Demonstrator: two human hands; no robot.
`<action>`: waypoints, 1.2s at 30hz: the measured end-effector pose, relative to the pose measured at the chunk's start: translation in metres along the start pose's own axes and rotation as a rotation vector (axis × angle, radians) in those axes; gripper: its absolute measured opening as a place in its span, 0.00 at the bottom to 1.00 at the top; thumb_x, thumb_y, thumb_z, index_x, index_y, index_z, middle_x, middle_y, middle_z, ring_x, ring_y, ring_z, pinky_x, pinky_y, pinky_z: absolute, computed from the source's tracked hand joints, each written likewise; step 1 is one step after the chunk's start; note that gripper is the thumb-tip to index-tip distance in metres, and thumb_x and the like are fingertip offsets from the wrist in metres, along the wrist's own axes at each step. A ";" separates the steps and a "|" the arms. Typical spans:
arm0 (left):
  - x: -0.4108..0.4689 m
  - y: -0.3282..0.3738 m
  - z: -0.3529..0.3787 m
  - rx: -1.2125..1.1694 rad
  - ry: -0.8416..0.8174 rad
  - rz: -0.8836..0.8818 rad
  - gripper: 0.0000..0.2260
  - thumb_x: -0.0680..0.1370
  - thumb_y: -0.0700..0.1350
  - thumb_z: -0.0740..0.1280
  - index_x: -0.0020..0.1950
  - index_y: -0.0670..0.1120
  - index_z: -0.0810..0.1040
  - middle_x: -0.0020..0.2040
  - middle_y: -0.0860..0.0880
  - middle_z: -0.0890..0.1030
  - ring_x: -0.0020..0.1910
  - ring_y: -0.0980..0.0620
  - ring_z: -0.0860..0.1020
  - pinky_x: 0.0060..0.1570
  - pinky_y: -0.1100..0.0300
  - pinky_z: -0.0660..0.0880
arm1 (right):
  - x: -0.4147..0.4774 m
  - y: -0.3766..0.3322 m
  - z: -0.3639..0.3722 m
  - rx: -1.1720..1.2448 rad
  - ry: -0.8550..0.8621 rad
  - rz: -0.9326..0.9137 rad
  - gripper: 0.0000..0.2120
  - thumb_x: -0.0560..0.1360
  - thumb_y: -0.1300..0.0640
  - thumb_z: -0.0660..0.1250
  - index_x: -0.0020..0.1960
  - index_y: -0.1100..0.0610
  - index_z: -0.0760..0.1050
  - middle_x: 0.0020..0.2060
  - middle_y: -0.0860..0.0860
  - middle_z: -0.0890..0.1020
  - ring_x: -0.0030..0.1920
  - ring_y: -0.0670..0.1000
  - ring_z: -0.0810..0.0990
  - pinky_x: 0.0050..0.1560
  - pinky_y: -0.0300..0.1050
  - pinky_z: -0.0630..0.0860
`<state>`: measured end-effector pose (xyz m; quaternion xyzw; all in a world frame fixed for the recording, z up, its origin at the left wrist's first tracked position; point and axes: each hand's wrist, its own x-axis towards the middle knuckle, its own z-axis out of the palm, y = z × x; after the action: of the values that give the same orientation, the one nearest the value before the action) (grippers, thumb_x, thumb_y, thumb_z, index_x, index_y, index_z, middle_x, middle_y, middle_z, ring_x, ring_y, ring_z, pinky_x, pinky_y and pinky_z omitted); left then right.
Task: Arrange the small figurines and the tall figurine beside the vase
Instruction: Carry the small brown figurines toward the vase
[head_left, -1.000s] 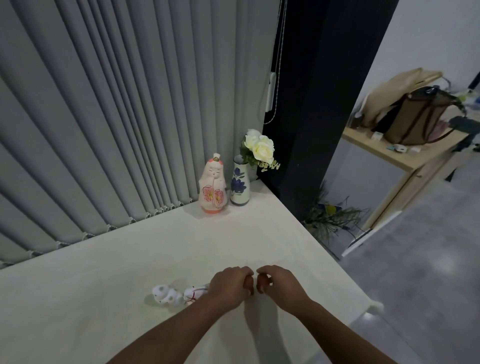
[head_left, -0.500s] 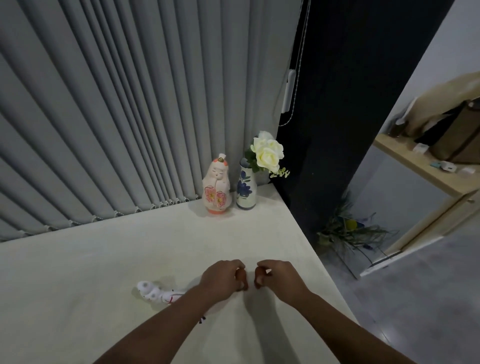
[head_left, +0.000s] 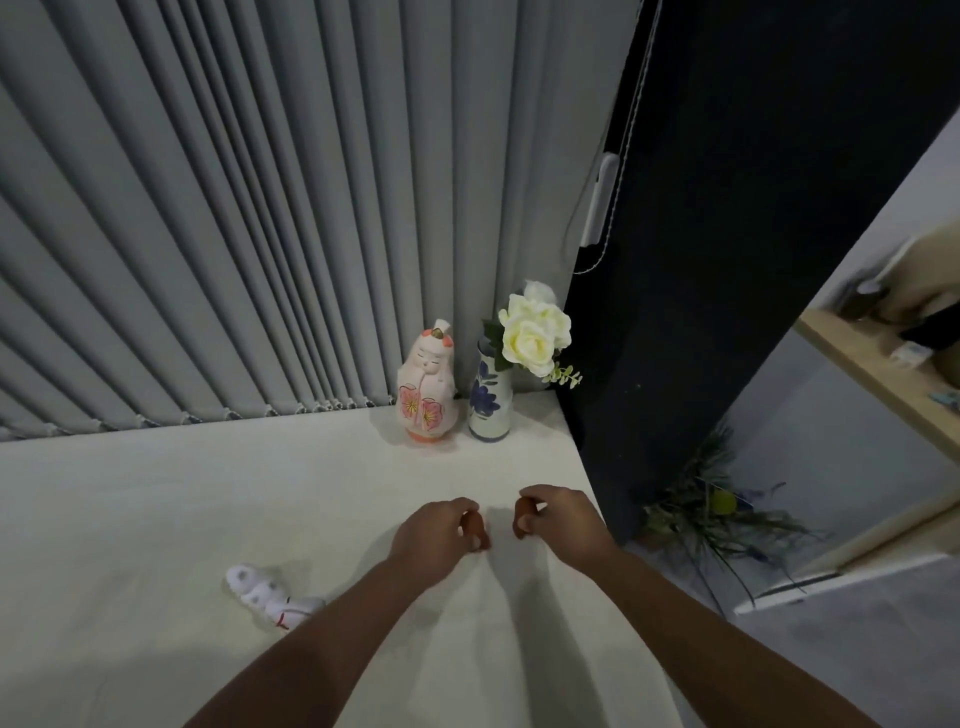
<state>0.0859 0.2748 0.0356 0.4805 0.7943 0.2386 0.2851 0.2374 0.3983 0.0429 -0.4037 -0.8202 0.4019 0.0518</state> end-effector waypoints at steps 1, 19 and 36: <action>0.004 0.002 0.000 -0.004 0.006 -0.010 0.11 0.72 0.42 0.67 0.55 0.46 0.77 0.41 0.58 0.83 0.48 0.56 0.80 0.54 0.55 0.76 | 0.005 -0.001 -0.003 0.002 0.005 0.002 0.05 0.71 0.63 0.67 0.45 0.56 0.78 0.36 0.48 0.85 0.42 0.50 0.82 0.48 0.41 0.75; 0.100 0.013 0.006 -0.009 0.079 -0.033 0.05 0.70 0.45 0.67 0.36 0.54 0.73 0.37 0.57 0.80 0.43 0.53 0.78 0.42 0.56 0.74 | 0.106 0.014 -0.023 -0.088 -0.008 -0.022 0.12 0.67 0.63 0.67 0.30 0.50 0.71 0.33 0.47 0.82 0.35 0.46 0.77 0.37 0.40 0.71; 0.116 0.012 0.012 -0.063 0.049 -0.012 0.02 0.68 0.49 0.68 0.38 0.54 0.76 0.38 0.54 0.82 0.42 0.54 0.77 0.43 0.52 0.76 | 0.117 0.021 -0.030 -0.156 -0.103 -0.100 0.08 0.70 0.62 0.62 0.33 0.54 0.73 0.35 0.48 0.84 0.37 0.49 0.79 0.44 0.50 0.76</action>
<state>0.0581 0.3855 0.0094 0.4608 0.7959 0.2733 0.2819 0.1844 0.5060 0.0205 -0.3438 -0.8698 0.3540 -0.0021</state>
